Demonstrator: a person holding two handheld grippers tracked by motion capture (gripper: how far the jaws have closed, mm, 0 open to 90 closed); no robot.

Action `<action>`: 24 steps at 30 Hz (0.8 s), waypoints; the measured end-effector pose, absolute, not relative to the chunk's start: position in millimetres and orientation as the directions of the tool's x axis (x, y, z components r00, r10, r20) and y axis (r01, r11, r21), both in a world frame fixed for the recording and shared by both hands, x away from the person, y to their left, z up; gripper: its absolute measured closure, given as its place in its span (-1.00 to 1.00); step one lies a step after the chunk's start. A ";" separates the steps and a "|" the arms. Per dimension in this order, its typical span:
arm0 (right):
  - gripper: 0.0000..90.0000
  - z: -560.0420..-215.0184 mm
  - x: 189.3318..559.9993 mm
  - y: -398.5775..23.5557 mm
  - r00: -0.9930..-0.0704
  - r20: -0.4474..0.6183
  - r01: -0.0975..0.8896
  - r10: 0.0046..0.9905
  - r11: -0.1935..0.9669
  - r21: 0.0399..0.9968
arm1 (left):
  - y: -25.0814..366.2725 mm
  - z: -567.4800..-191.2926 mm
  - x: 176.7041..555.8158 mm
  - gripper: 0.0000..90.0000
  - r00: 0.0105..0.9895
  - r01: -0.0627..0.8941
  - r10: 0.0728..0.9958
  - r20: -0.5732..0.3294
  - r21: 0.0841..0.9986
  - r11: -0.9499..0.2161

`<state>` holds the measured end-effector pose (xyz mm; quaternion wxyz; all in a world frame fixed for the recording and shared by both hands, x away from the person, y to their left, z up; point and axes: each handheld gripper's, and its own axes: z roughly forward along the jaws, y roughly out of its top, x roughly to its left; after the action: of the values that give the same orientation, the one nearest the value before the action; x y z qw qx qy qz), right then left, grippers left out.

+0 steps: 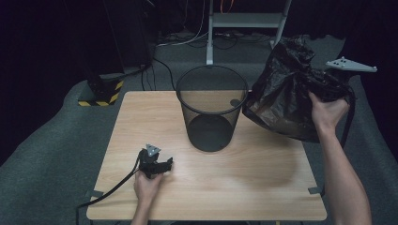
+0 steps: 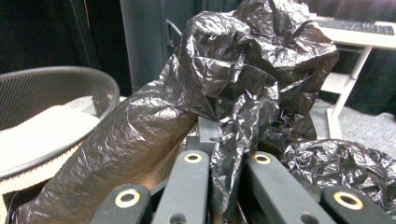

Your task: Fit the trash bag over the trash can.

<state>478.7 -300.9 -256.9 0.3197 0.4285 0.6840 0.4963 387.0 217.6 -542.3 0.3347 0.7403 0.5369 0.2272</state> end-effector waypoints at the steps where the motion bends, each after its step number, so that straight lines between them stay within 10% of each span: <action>1: 0.99 -253.8 478.5 -300.6 -0.427 -0.013 0.264 0.904 0.138 0.955 | 217.6 -542.3 387.0 -0.58 0.320 0.643 0.947 -0.023 0.740 -0.199; 24: 0.99 -190.3 462.6 -289.9 -0.422 -0.072 0.140 0.904 0.143 0.980 | 217.7 -542.3 387.3 -0.58 0.321 0.641 0.947 -0.021 0.740 -0.201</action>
<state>462.6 -289.9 -190.3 0.3655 0.3943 0.6619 0.5223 387.3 217.7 -542.3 0.3347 0.7406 0.5361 0.2281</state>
